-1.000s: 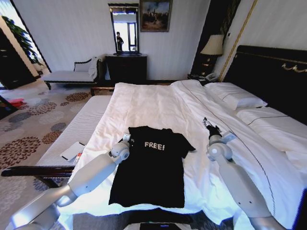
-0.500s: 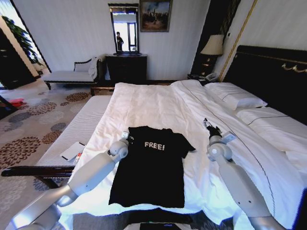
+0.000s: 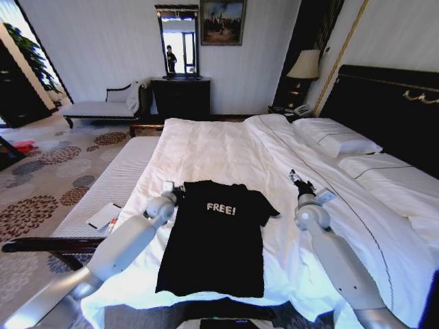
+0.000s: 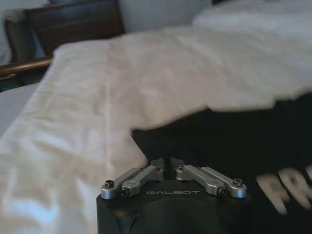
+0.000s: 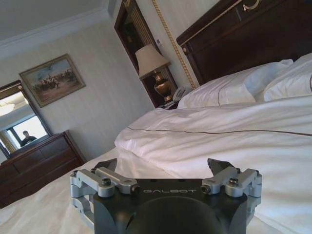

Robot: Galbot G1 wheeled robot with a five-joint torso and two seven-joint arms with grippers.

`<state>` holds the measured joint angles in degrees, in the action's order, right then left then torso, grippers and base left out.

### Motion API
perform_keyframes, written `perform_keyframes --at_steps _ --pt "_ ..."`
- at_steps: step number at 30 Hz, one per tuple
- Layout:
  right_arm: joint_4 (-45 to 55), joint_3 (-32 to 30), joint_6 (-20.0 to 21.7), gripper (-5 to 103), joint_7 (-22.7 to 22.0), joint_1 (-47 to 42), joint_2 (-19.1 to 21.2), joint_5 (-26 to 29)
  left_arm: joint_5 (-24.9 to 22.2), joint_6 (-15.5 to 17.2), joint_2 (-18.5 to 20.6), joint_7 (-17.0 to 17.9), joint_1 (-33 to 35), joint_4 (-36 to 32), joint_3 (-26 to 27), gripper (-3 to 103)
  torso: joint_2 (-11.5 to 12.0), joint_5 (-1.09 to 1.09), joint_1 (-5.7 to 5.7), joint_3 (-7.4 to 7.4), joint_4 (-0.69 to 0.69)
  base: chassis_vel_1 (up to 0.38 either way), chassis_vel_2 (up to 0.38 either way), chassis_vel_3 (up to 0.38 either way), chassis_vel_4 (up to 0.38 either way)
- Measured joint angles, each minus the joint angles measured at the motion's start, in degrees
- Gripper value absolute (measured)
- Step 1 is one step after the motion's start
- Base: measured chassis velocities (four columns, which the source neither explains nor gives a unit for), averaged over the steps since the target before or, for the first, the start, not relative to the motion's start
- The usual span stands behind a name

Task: Fold the clothes on the bed.

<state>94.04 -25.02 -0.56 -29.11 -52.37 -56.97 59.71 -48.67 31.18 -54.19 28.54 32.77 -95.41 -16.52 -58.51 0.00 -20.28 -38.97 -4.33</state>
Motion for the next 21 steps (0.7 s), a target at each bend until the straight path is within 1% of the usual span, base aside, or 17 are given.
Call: perform_keyframes --at_steps 1,4,5,7,8,10,14,15,17,18,19,20,21 --pt "0.00 0.00 0.00 100 0.00 0.00 0.00 0.00 0.00 0.00 0.00 0.00 0.00 0.00 0.00 10 0.00 0.00 0.00 0.00 0.00 0.000 0.000 0.000 0.000" --pt "0.18 -0.01 0.00 100 -0.16 -0.19 -0.16 -0.07 1.33 0.22 -0.16 0.30 -0.16 0.64 -3.47 25 0.00 0.00 0.00 0.00 0.00 0.000 0.000 0.000 0.000" --pt "0.18 -0.01 0.00 100 -0.16 -0.19 -0.16 -0.07 1.33 0.22 -0.16 0.30 -0.16 0.64 -3.47 25 0.00 0.00 0.00 0.00 0.00 0.000 0.000 0.000 0.000" --pt "0.27 -0.09 0.00 100 -0.23 -0.36 -0.20 -0.13 1.87 0.20 -1.08 0.54 -0.17 1.50 -4.37 36 0.00 0.00 -0.01 0.00 0.01 0.000 0.000 0.000 0.000" --pt "0.29 -0.23 0.01 100 -0.26 -0.46 -0.20 -0.14 2.11 0.20 -1.76 0.73 -0.23 2.15 -4.55 42 0.00 0.00 0.00 0.00 0.00 0.000 0.000 0.000 0.000" --pt "0.29 -0.31 0.01 100 -0.27 -0.52 -0.18 -0.14 2.23 0.19 -2.11 0.83 -0.32 2.59 -4.59 42 0.00 0.00 0.00 0.00 -0.01 0.000 0.000 0.000 0.000" --pt "0.03 -0.70 0.02 100 -0.35 -0.65 0.00 -0.14 2.59 0.05 -3.48 0.85 -1.31 5.07 -4.59 64 0.00 0.00 -0.01 0.00 0.00 0.000 0.000 0.000 0.000" --pt "0.03 -0.70 0.02 100 -0.35 -0.65 0.00 -0.14 2.59 0.05 -3.48 0.85 -1.31 5.07 -4.59 64 0.00 0.00 -0.01 0.00 0.00 0.000 0.000 0.000 0.000" --pt "-0.26 -0.74 0.04 100 -0.40 -0.65 0.00 -0.14 2.72 -0.14 -3.99 0.69 -1.76 6.17 -4.54 75 0.00 0.00 -0.01 -0.01 0.00 0.000 0.000 0.000 0.000" --pt "-0.44 -0.74 0.05 100 -0.40 -0.64 -0.02 -0.14 2.77 -0.32 -4.23 0.58 -1.87 6.50 -4.54 75 0.00 0.00 -0.01 -0.01 0.01 0.000 0.000 0.000 0.000" --pt "-0.57 -0.74 0.05 100 -0.41 -0.60 -0.06 -0.15 2.85 -0.57 -4.44 0.48 -1.95 6.74 -4.54 80 0.00 0.00 -0.02 -0.01 0.01 0.000 0.000 0.000 0.000" --pt "-0.57 -0.74 0.05 100 -0.41 -0.60 -0.06 -0.15 2.85 -0.57 -4.44 0.48 -1.95 6.74 -4.54 80 0.00 0.00 -0.02 -0.01 0.01 0.000 0.000 0.000 0.000" --pt "-0.71 -0.74 0.05 100 -0.41 -0.55 -0.09 -0.17 2.98 -0.84 -4.63 0.39 -2.01 6.94 -4.56 86 0.00 0.00 -0.02 -0.01 0.01 0.000 0.000 0.000 0.000"
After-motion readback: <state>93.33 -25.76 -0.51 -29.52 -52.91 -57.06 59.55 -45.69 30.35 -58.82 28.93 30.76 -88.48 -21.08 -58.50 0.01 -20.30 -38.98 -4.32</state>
